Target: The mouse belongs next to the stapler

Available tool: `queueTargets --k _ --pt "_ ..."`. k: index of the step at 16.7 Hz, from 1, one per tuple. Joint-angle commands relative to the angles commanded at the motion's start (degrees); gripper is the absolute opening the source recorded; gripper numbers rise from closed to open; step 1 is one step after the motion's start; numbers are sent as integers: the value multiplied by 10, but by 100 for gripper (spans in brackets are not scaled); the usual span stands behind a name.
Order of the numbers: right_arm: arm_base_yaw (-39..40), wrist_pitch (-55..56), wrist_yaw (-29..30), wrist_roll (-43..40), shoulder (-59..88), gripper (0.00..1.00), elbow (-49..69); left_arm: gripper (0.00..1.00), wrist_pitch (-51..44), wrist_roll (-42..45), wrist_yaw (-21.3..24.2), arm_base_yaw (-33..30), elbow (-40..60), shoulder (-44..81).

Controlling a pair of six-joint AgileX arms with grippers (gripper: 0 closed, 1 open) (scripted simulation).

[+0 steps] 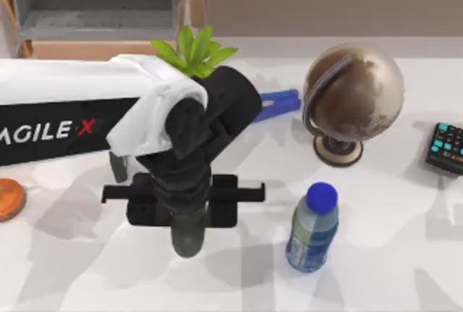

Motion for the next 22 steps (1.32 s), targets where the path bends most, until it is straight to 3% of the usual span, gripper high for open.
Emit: queueTargets --k 10,22 --pt "0 0 0 0 0 100 0 0 20 -12 -18 -27 -23 -31" --pt "0 0 0 0 0 100 0 0 31 3 4 6 -2 16"
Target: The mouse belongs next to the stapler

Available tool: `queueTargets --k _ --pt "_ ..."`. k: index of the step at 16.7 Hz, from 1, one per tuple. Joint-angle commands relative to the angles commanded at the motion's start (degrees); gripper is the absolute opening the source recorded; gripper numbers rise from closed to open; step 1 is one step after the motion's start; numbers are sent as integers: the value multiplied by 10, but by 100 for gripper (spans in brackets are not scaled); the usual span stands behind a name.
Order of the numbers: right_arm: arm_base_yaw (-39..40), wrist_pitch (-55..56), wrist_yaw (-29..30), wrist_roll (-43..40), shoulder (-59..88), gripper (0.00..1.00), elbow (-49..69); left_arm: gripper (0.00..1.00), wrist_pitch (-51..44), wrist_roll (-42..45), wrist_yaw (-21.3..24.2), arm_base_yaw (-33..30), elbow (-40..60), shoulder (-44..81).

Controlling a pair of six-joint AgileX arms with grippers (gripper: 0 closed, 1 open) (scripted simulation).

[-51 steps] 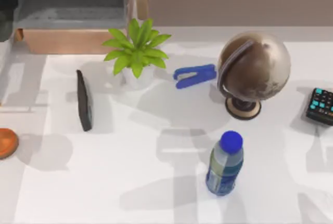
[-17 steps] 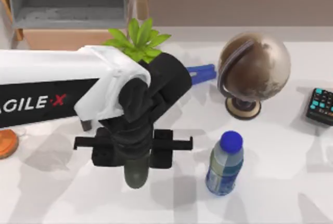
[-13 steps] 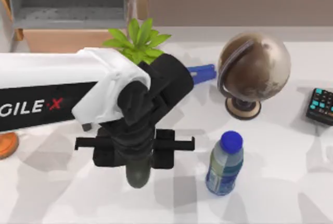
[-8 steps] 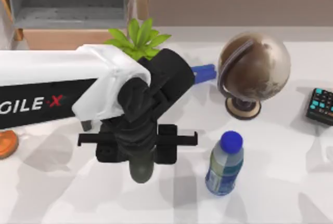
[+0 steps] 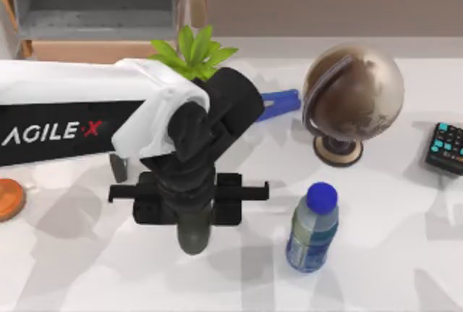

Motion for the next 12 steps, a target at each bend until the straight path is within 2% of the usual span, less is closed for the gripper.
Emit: queueTargets --k 6,12 --pt "0 0 0 0 0 100 0 0 -1 0 1 1 -9 11" --pt "0 0 0 0 0 100 0 45 -1 0 1 1 -9 11"
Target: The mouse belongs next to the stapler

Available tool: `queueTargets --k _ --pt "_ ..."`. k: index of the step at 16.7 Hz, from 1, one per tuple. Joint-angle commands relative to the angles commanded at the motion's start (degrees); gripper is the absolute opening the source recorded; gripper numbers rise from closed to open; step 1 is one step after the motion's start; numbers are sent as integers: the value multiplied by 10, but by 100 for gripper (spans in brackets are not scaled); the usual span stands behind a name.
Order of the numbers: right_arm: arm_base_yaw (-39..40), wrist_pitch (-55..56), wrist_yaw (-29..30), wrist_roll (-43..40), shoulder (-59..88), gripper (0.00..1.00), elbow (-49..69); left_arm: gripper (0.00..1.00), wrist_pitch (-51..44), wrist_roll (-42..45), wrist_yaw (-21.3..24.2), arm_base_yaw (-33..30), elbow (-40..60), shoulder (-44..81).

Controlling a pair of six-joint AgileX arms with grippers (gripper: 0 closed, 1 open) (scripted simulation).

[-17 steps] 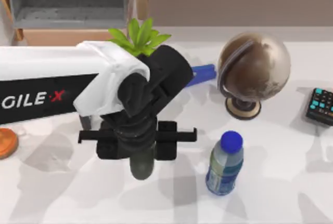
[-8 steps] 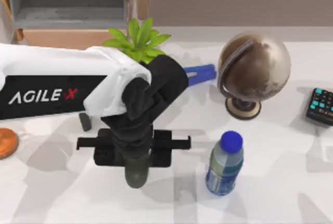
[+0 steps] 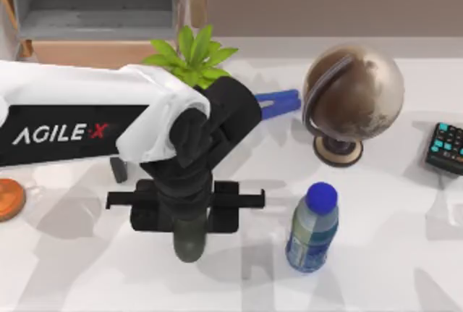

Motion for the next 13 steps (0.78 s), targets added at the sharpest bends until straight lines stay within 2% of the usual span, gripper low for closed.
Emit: queueTargets --k 7,13 --pt "0 0 0 0 0 100 0 98 0 0 0 0 0 0" --pt "0 0 0 0 0 100 0 100 0 0 0 0 0 0"
